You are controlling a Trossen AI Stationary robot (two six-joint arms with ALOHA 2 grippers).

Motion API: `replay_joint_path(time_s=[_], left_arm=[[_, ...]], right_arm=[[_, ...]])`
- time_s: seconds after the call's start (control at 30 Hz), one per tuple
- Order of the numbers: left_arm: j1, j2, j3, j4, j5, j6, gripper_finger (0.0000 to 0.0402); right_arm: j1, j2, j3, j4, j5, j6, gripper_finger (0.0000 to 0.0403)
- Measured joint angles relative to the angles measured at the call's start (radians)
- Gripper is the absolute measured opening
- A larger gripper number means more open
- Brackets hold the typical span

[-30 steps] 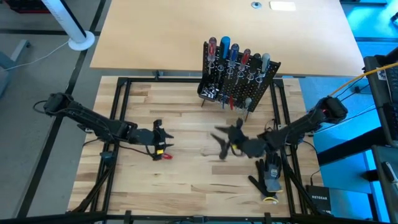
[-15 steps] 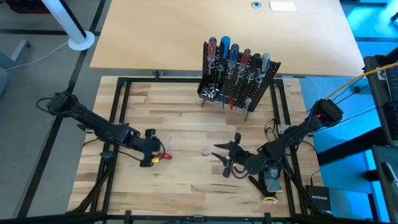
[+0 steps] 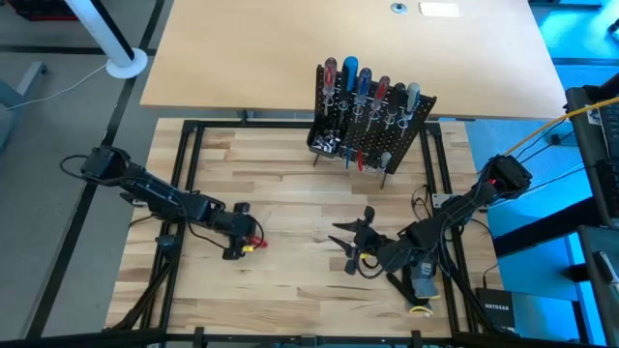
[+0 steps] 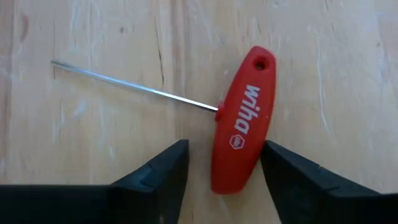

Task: Hang tools onto peg board
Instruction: Hang the red allen wrench on the black pegboard

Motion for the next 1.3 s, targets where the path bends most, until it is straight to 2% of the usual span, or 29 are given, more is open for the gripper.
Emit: replay_joint_path(time_s=[0.33,0.47,0.7,0.9,1.07,1.3], left_arm=[[0.026,0.003,0.000,0.017,0.012,0.037,0.0071],[0.026,0.003,0.004,0.011,0.019,0.027,0.0071],[0.026,-0.006,0.087,-0.060,0.120,-0.012,0.0076],[0.026,-0.025,0.198,-0.133,0.184,-0.012,0.0074],[0.026,-0.027,0.284,-0.157,0.253,-0.013,0.0079],[0.026,-0.027,0.325,-0.134,0.304,-0.016,0.0075]], right_arm=[[0.000,0.000,0.000,0.000,0.001,0.001,0.0161],[0.000,0.000,0.000,0.001,-0.007,0.001,0.0161],[0.000,0.000,0.000,0.003,-0.008,-0.001,0.0161],[0.000,0.001,0.021,0.022,-0.104,-0.038,0.0161],[-0.004,0.055,0.086,0.035,-0.179,-0.189,0.0161],[-0.013,0.224,0.230,0.031,-0.232,-0.484,0.0161]])
